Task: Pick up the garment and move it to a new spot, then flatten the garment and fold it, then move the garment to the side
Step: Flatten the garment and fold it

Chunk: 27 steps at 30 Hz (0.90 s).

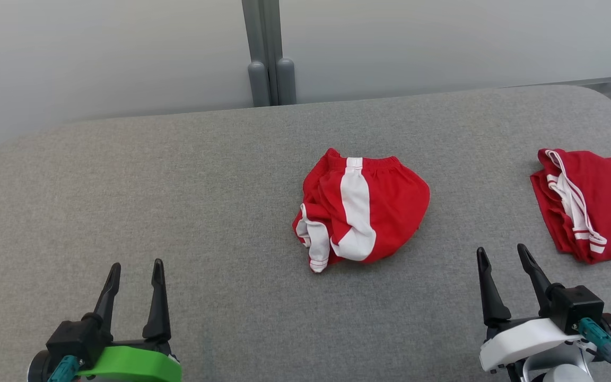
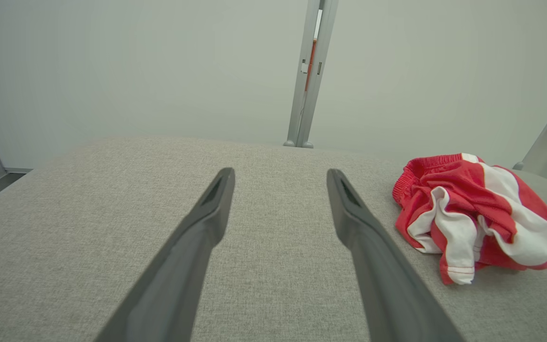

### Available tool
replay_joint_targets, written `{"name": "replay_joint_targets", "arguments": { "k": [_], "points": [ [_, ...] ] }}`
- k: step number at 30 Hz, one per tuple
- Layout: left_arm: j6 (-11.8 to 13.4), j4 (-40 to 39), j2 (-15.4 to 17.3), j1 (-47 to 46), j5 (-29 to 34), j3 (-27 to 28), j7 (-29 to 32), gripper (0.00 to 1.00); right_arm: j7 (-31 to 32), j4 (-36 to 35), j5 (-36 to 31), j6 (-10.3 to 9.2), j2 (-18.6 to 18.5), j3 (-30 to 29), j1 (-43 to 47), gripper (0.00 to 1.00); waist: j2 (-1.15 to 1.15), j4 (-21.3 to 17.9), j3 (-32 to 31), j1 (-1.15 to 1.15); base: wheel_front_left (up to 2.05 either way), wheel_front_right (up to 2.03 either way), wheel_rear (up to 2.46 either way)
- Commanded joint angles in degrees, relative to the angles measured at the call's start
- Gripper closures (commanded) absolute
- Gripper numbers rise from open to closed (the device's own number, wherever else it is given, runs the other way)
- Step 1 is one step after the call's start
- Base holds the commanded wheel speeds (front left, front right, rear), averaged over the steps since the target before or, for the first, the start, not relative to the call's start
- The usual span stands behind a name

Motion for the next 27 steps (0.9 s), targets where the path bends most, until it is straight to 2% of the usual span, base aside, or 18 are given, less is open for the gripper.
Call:
{"name": "replay_joint_targets", "arguments": {
  "k": [1,7,12,16,22,27],
  "points": [
    [-0.2,0.0,0.0,-0.2,-0.3,0.0,0.0,0.00,-0.1,0.0,-0.2,-0.11,0.0,0.0,-0.1,0.00,0.00,0.0,0.0,0.00,0.00,0.00,0.00],
    [-0.2,3.1,0.8,-2.7,-0.6,-1.8,0.0,0.00,-0.1,0.3,0.0,-0.11,0.0,0.3,-0.2,0.00,0.00,-0.3,0.0,0.00,0.00,0.00,0.00],
    [-0.2,9.2,3.8,-10.4,-3.0,-8.9,0.9,0.00,-0.1,0.2,0.2,-0.11,0.0,0.9,-0.7,0.00,0.00,-1.2,0.7,0.00,0.00,0.00,0.00],
    [-0.2,13.3,6.2,-20.1,-5.0,-15.9,6.0,0.00,-0.1,0.2,0.3,-0.11,0.0,1.5,-1.1,0.00,0.00,-2.7,1.8,0.00,0.00,0.00,0.00],
    [-0.2,17.0,8.7,-32.5,-8.3,-25.5,14.1,0.00,-0.1,0.7,0.5,-0.11,0.1,3.5,-2.4,0.00,0.00,-8.2,4.2,0.00,0.00,0.00,0.00],
    [-0.2,18.9,12.8,-40.0,-11.2,-34.3,19.0,0.00,-0.1,0.6,1.2,-0.11,0.2,4.5,-3.5,0.00,0.00,-14.5,6.1,0.00,0.00,0.00,0.00]
  ]
}}
